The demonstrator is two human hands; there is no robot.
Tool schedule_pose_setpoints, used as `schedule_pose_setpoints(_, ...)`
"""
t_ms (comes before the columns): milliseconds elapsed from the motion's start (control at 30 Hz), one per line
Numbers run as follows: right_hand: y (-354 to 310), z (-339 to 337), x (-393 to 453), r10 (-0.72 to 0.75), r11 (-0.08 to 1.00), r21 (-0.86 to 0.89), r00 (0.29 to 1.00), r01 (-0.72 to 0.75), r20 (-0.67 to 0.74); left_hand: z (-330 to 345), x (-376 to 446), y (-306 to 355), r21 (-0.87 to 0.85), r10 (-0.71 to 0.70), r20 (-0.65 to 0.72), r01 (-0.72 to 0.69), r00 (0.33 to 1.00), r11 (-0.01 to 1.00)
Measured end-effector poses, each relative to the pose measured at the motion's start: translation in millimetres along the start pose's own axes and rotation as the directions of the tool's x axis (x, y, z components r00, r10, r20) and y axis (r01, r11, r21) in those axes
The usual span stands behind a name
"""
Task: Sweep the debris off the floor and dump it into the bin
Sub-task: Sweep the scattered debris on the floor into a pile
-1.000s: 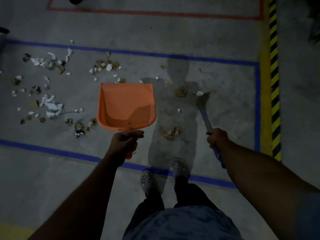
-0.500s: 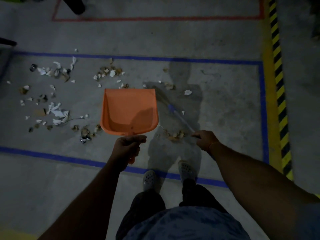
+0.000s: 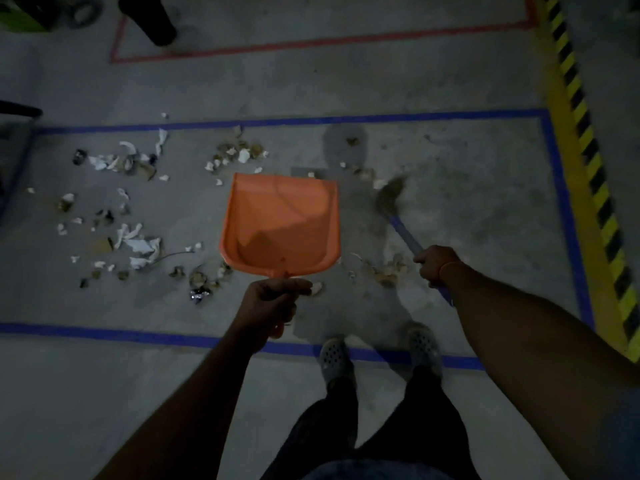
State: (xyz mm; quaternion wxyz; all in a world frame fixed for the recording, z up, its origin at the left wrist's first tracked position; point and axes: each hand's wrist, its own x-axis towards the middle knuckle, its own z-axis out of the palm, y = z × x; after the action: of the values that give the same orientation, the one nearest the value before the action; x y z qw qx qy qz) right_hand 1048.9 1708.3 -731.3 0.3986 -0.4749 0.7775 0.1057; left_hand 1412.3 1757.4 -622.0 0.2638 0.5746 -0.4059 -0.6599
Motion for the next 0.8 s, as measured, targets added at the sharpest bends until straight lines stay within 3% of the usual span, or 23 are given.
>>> schedule_pose_setpoints(167, -8, 42, -43, -0.079, 0.967, 0.242, 0.997, 0.079, -0.011, -27, -11, -2, 0.007, -0.042, 0.000, 0.042, 0.999, 0.999)
schedule_pose_setpoints(300, 15, 70, -85, -0.097, 0.971, 0.210, 0.992, 0.113, -0.086, -38, -22, -5, -0.003, -0.045, 0.026, 0.046, 0.999, 0.999)
schedule_pose_setpoints(400, 41, 90, -110, -0.001, 0.968, 0.249, 0.991, 0.036, -0.137, -39, -32, -10, -0.023, -0.035, 0.033, 0.035, 0.999, 0.999)
schedule_pose_setpoints(567, 64, 129, -138, 0.122, 0.965, 0.244, 0.987, -0.094, -0.106, -40, -61, -32, -0.029, -0.020, 0.020, 0.021, 1.000, 0.999)
schedule_pose_setpoints(700, 50, 158, -170, 0.015, 0.990, 0.143, 1.000, -0.017, 0.012, -35, -100, -56, 0.032, 0.010, 0.043, -0.011, 0.999, 0.999)
schedule_pose_setpoints(800, 46, 177, -198, -0.056, 0.983, 0.173, 0.998, 0.055, -0.002, -30, -132, -70, 0.031, 0.039, 0.084, -0.042, 0.996, 0.999)
